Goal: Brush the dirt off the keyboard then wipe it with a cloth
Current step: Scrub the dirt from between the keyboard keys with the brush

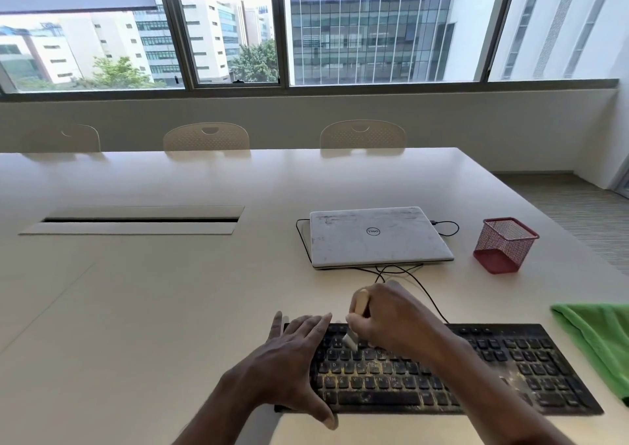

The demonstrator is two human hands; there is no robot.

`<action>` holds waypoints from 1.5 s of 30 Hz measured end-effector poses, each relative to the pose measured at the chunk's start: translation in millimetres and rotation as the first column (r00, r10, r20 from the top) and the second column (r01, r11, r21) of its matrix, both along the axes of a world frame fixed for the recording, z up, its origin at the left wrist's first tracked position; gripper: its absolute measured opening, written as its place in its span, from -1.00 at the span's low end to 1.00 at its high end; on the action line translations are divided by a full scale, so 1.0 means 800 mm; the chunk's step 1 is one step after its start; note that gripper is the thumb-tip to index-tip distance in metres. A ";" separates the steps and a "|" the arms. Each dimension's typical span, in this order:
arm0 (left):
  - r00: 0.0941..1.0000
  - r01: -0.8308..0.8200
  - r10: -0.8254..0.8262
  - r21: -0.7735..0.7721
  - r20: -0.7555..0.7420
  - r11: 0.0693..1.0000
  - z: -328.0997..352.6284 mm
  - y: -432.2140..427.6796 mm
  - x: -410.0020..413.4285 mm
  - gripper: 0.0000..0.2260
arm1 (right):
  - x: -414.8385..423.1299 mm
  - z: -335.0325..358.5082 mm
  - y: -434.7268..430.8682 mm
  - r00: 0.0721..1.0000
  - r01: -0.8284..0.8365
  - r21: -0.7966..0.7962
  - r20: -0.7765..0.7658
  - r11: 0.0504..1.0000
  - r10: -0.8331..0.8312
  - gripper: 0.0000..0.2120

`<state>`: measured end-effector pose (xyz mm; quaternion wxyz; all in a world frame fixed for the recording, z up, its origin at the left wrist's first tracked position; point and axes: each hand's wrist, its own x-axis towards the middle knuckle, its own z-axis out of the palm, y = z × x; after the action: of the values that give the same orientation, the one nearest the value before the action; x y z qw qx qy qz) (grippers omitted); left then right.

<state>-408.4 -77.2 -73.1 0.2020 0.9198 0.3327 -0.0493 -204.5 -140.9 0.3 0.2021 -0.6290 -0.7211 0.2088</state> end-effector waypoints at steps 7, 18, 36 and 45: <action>1.000 0.004 -0.004 0.003 0.010 1.000 0.001 0.000 0.000 0.32 | -0.002 -0.006 0.000 0.999 0.037 -0.067 0.003 0.997 -0.037 -0.73; 1.000 0.011 -0.011 0.011 0.003 1.000 -0.001 0.002 0.000 0.31 | 0.008 0.009 0.000 0.997 -0.078 -0.057 -0.013 0.995 0.077 -0.82; 0.998 0.064 -0.065 0.041 0.009 0.997 -0.001 0.000 0.017 0.32 | 0.024 0.004 -0.004 0.997 0.058 -0.003 0.041 0.998 -0.058 -0.82; 0.997 0.071 -0.072 0.043 0.020 0.997 -0.002 0.002 0.019 0.32 | 0.017 -0.006 -0.005 0.999 0.047 -0.077 0.019 0.996 -0.045 -0.73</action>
<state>-393.1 -75.8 -74.9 0.1844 0.9356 0.2985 -0.0394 -191.2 -144.8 -4.1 0.1759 -0.6546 -0.6995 0.2263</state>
